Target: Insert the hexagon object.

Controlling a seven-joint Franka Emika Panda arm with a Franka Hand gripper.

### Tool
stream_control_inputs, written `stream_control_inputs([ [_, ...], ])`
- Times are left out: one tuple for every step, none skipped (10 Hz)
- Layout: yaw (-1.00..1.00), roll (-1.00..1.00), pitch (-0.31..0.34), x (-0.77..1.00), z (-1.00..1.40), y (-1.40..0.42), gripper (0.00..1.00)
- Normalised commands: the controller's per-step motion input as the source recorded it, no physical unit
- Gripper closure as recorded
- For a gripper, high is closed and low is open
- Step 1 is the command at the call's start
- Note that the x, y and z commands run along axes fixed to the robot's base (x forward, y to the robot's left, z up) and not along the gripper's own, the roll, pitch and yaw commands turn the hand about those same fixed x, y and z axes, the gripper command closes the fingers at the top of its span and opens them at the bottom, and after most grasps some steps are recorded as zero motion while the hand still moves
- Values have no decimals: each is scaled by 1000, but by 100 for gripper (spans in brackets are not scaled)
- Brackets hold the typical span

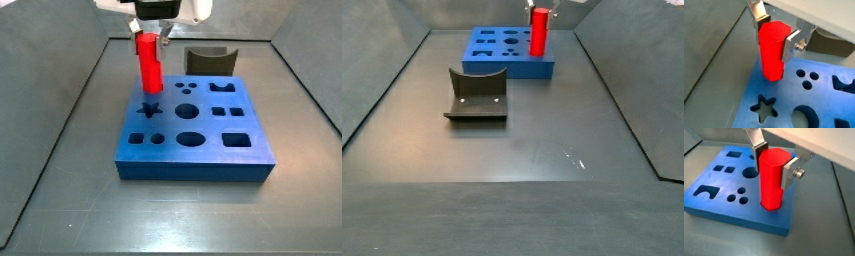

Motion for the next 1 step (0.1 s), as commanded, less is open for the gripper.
stream_control_inputs([
  [0,0,11,6,0,0,100],
])
